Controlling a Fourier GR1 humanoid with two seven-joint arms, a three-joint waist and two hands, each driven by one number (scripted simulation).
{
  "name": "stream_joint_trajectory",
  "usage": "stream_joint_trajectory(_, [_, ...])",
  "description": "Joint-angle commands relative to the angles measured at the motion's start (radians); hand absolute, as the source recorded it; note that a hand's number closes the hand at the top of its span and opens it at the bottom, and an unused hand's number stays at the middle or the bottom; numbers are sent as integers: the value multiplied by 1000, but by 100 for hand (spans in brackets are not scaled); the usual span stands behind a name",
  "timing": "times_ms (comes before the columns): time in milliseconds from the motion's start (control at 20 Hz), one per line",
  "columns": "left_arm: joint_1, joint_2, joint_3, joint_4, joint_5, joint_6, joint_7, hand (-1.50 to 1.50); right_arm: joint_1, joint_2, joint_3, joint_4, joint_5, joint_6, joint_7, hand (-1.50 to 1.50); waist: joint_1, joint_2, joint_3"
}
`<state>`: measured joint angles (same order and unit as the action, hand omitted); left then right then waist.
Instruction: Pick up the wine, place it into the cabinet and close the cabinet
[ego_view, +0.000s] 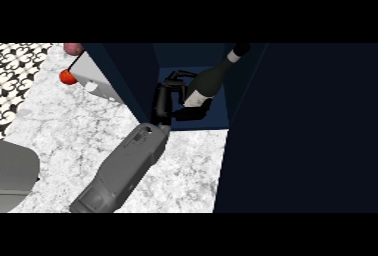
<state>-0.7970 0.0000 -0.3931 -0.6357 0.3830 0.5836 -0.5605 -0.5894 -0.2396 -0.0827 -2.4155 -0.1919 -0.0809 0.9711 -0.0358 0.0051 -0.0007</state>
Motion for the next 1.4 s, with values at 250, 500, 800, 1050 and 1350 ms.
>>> stream_joint_trajectory(250, [-73, 0, 88, 193, 96, -59, -171, 150, 70, 24, 28, -98, -55, 15, -5, -150, -3, 4, 0])
stream_joint_trajectory(500, [-72, 0, 74, 128, 199, -68, -114, 150, 79, 19, -14, -38, -74, 36, -55, -150, 5, -2, 1])
stream_joint_trajectory(800, [-219, 0, 173, 358, 190, -122, -150, 150, 82, 42, 44, -86, -22, 5, -19, -150, -10, 5, 0])
stream_joint_trajectory(1050, [-242, 0, 208, 433, 206, -127, -212, 150, 70, 44, 27, -118, -64, -3, 3, -150, -42, 14, 0])
stream_joint_trajectory(1350, [-322, 27, 175, 527, 137, -9, -180, 150, -9, 31, 26, -45, -52, 2, -10, -150, -32, 14, 0])
